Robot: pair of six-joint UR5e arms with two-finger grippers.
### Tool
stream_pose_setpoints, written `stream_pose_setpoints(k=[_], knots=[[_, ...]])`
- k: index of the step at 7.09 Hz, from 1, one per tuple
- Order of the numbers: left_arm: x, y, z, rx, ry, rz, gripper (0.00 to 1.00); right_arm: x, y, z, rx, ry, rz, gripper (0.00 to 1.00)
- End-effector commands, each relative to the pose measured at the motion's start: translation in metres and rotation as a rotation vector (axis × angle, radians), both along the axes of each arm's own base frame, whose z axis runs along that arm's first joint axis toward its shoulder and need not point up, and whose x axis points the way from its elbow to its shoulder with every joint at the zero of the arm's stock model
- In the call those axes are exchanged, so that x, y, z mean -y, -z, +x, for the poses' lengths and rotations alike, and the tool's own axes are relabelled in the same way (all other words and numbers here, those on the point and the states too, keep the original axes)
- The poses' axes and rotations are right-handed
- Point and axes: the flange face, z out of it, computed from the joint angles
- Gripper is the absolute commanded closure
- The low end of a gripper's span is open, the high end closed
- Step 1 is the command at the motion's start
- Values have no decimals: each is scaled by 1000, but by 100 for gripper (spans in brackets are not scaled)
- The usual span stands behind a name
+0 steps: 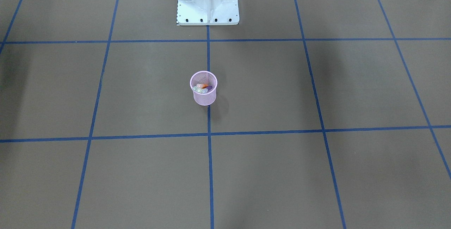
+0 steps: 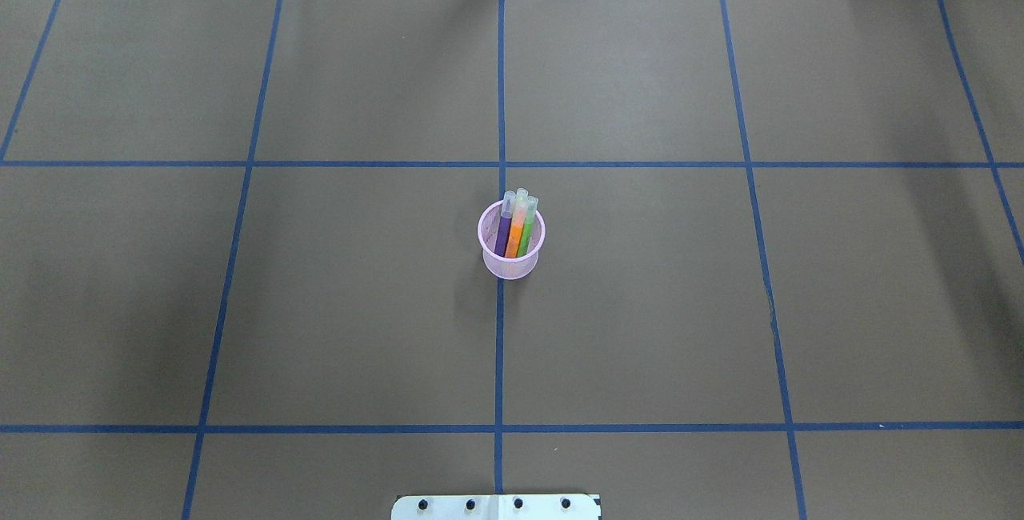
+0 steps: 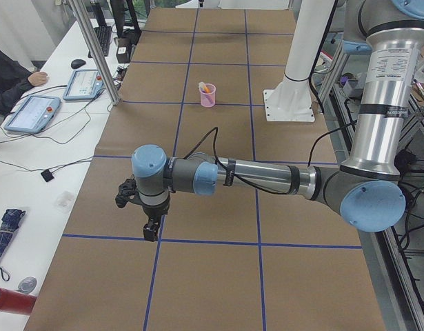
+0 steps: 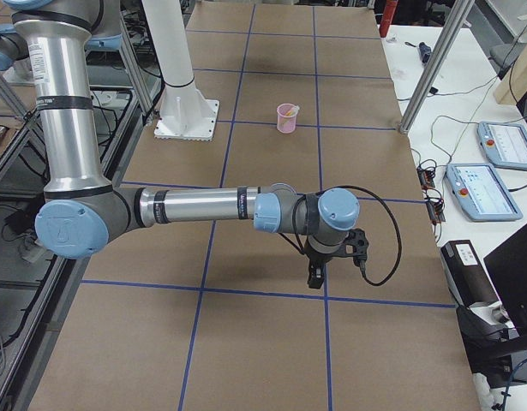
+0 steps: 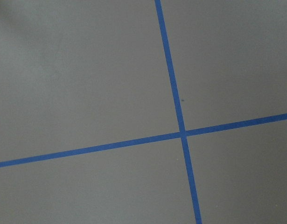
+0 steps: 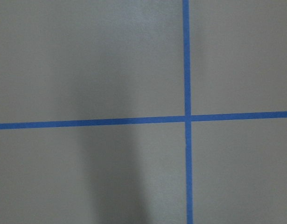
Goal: Collect pens into pen holder
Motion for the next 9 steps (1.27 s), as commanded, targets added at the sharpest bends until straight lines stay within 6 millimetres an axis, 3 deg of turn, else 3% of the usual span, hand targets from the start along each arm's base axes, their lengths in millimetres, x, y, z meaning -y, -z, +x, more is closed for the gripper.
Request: stream_pose_setpoints(k=[1,3,4,6,9], knots=[[-6,3,4,-64,50,-54,0,-15,-35,30,5,20,11,1],[-6,4,4,-62,50,-53,0,-29,-45,44,10,-10,-8,1],[-7,3,4,-61,50,-54,0,-52,-46,42,6,-26,-26,1],[-7,3,3,-58,51,-51,0,-76,-18,39,0,-99,-48,1],[-6,3,4,-58,49,-51,0,-82,-6,38,1,-102,-31,1]])
